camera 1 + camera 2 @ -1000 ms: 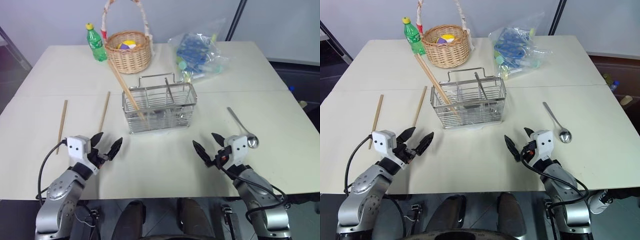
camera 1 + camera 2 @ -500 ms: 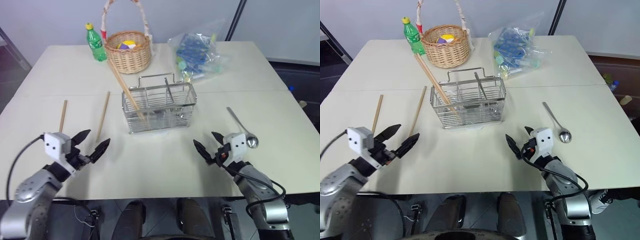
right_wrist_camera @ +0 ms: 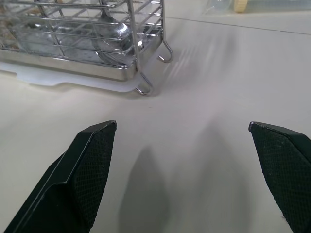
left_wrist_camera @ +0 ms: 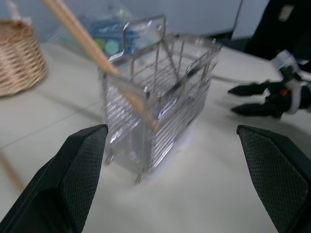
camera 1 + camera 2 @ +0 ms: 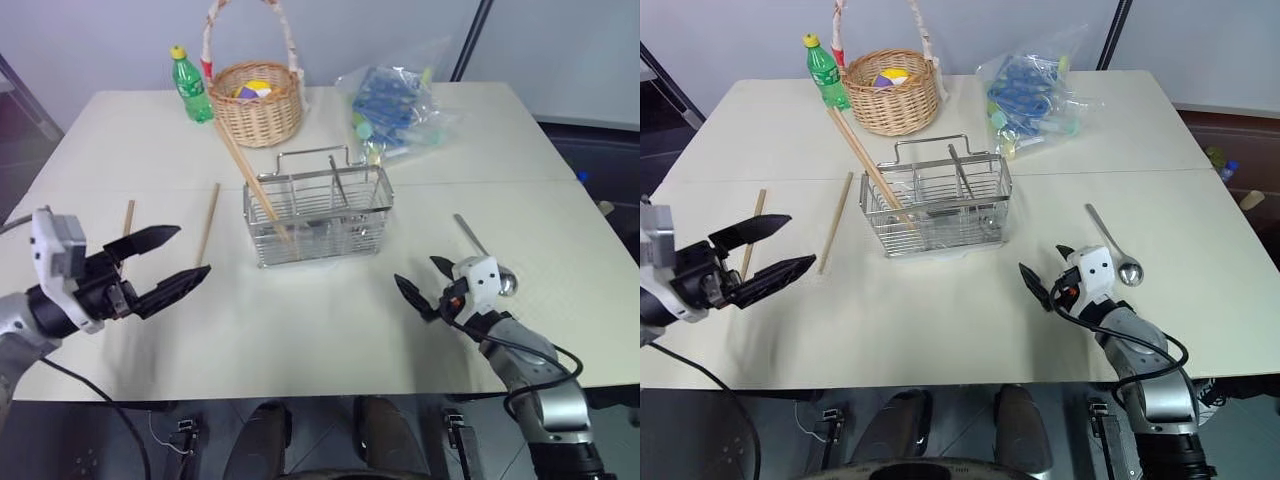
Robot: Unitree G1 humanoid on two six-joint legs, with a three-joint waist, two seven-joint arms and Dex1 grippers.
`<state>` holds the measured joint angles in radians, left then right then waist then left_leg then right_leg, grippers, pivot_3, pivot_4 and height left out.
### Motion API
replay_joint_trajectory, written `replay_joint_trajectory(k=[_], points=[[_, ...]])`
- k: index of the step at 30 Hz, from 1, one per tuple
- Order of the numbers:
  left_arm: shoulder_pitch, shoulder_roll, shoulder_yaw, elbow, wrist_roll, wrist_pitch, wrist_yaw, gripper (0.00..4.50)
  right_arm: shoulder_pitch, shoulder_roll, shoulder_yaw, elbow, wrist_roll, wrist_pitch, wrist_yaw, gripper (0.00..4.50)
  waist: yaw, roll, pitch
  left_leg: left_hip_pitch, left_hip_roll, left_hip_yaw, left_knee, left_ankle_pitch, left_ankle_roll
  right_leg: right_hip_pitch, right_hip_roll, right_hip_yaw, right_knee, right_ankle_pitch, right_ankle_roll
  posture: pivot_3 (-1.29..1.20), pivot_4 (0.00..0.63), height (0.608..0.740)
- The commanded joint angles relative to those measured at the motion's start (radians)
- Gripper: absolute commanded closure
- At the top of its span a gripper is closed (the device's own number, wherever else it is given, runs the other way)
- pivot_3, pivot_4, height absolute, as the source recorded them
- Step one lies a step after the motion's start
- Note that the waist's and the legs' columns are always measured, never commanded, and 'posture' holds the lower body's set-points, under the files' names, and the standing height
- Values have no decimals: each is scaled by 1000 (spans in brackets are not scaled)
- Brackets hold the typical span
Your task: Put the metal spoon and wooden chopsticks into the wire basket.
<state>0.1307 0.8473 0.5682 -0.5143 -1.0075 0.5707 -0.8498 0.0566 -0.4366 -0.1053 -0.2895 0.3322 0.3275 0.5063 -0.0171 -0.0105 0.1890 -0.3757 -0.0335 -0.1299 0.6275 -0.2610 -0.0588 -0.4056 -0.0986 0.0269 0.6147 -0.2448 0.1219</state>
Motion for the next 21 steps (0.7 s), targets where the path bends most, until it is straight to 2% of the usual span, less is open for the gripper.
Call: replay_joint_trajectory(k=[1, 8, 15, 21], points=[[-38, 2, -9, -43, -77, 35, 11, 36, -18, -27, -31, -81, 35, 35, 11, 0, 0, 0, 0, 0, 0, 0, 0, 0, 0, 0, 0, 0, 0, 0, 0, 0, 150, 740], [-111, 33, -35, -69, -205, 116, 13, 36, -8, -32, -48, -100, 37, 63, 0, 0, 1, 0, 0, 0, 0, 0, 0, 0, 0, 0, 0, 0, 0, 0, 0, 0, 150, 740], [-119, 77, -52, -55, -180, 138, -53, 36, 5, -21, -62, -114, 50, 88, -23, 0, 0, 0, 0, 0, 0, 0, 0, 0, 0, 0, 0, 0, 0, 0, 0, 0, 150, 740], [-141, 82, -71, -40, -168, 136, -83, 36, -40, -45, -110, -100, 63, 147, -53, 0, 0, 0, 0, 0, 0, 0, 0, 0, 0, 0, 0, 0, 0, 0, 0, 0, 150, 740]])
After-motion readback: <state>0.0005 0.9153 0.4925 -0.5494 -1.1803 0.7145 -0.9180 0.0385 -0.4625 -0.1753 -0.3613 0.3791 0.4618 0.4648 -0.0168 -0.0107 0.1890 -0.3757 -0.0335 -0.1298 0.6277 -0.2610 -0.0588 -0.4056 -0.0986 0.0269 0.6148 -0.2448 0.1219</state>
